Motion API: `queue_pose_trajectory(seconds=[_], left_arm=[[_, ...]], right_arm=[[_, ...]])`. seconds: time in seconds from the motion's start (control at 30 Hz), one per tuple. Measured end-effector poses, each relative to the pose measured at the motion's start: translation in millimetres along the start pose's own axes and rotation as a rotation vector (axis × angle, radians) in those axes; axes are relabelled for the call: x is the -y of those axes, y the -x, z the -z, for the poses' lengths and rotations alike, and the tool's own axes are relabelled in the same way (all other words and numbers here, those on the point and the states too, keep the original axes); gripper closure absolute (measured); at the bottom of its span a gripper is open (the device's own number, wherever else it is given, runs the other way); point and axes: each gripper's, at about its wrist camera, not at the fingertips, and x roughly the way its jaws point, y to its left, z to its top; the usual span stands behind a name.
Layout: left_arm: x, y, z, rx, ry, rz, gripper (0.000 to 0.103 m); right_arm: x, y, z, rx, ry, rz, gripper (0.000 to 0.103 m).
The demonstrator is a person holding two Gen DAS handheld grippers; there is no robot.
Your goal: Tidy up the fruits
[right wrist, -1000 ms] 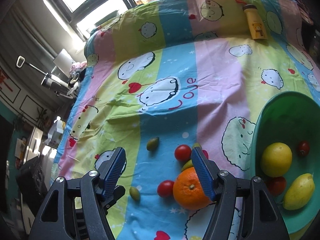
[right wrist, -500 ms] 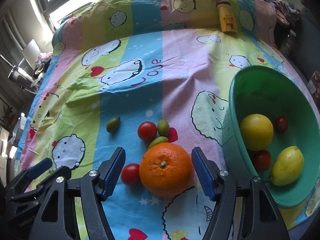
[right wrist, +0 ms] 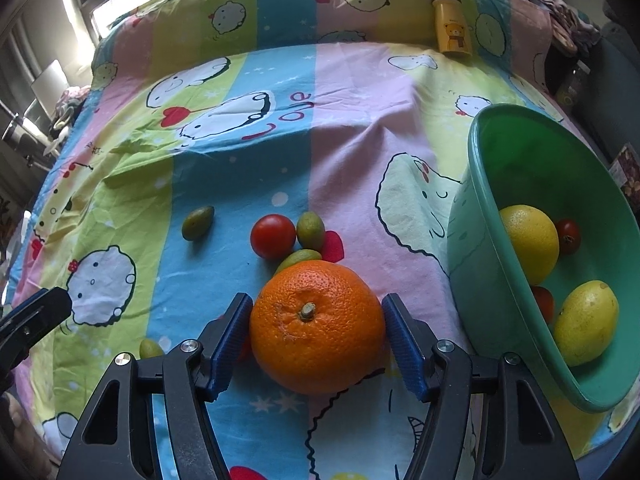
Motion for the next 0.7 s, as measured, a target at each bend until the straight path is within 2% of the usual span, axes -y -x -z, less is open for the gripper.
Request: queue_pose_trajectory(seconds=[0.13, 0.23, 0.4, 0.53, 0.7], left_arm=[[-5, 3, -2, 0.011, 0.009, 0.0, 0.021], [-11, 6, -4, 0.021, 0.03, 0.006, 0.021], [-28, 12, -10, 0.036, 0.089, 0.004, 0.021], [-43, 18, -13, 0.061, 0.147, -0.004, 0.021], [-56, 20, -15, 0.064, 0.191, -0.019, 0.021]], right_arm=[[-1, 2, 3, 0.012, -0.009, 0.001, 0.038], [-1, 11, 0, 0.024, -0.025, -0.046, 0.038], [-17, 32, -12, 0.076, 0.004, -0.077, 0.038], [-43, 27, -27, 0.034, 0.043, -0.236, 0.038], [-86, 7, -30, -0.033, 0.144, -0.276, 0.038]])
